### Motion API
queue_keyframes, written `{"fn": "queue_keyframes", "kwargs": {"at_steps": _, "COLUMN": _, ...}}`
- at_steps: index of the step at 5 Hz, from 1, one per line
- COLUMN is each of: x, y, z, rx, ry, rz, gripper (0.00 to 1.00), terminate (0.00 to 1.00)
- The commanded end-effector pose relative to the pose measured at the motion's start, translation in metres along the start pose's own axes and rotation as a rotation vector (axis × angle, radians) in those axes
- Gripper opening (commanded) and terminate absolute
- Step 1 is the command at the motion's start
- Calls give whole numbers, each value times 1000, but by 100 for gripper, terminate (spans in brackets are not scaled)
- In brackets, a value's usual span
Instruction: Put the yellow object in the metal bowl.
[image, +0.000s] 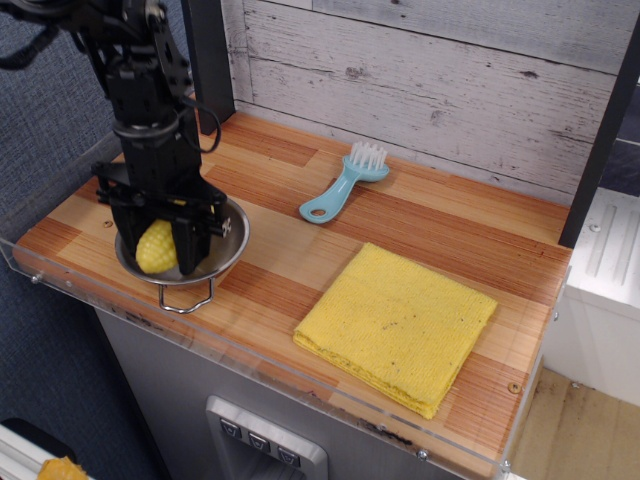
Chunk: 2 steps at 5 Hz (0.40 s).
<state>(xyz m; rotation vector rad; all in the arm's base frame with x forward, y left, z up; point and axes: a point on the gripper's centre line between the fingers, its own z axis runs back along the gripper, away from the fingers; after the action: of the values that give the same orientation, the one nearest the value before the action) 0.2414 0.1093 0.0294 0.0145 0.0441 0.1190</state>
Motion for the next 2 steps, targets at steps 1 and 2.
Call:
{"fn": "queue_keyframes", "kwargs": {"at_steps": 1, "x": 3, "y": -7, "z": 11, "rx": -5, "ry": -11, "rz": -9, "gripper": 100, "terminate": 0}}
{"fn": "queue_keyframes", "kwargs": {"at_steps": 2, "x": 6, "y": -13, "z": 25, "rx": 12, "ry": -31, "rz": -33, "gripper": 100, "terminate": 0}}
